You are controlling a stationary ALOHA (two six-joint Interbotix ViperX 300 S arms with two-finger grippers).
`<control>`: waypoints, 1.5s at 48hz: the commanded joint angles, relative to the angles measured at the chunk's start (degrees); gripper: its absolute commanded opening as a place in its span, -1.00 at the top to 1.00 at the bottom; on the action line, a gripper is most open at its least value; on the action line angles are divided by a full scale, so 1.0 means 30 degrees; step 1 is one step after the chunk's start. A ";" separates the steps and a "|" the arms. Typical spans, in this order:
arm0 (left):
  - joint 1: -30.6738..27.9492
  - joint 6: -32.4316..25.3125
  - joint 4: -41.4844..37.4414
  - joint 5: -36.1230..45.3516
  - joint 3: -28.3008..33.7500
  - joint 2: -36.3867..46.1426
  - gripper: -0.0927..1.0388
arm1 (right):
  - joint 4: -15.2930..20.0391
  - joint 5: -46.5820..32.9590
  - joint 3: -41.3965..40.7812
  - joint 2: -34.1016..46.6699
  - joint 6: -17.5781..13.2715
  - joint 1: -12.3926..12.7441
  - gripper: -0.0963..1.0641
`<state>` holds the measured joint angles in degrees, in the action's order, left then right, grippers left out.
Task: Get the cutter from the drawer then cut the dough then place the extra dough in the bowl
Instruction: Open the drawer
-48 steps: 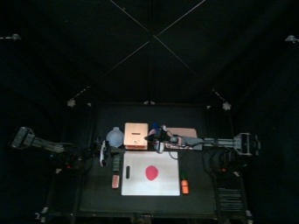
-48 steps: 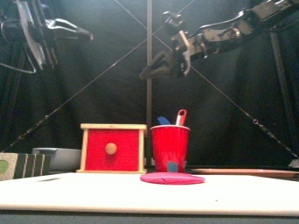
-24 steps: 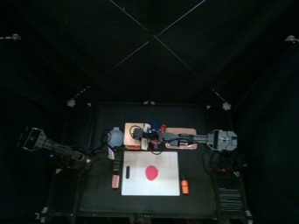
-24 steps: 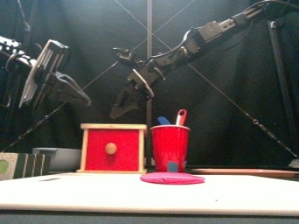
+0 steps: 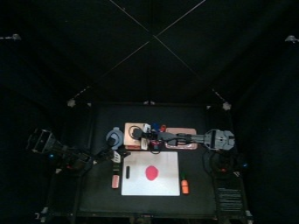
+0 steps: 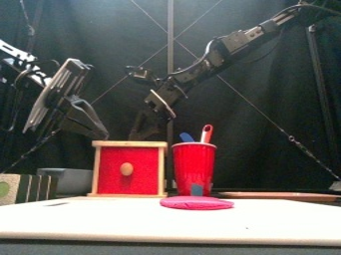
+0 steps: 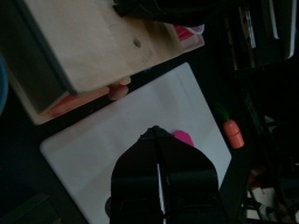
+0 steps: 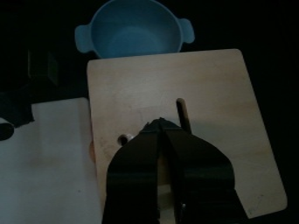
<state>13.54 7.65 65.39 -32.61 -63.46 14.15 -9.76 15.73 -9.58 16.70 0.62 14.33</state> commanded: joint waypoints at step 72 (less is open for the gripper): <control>-0.2930 0.0029 0.5273 -0.0615 0.4424 -0.5479 -0.59 | 0.0146 0.0381 0.0117 -0.0146 -0.0293 -0.0498 0.77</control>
<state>5.10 7.73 81.39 -33.49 -51.68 -2.11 -9.49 16.44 -9.58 16.79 -0.18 12.92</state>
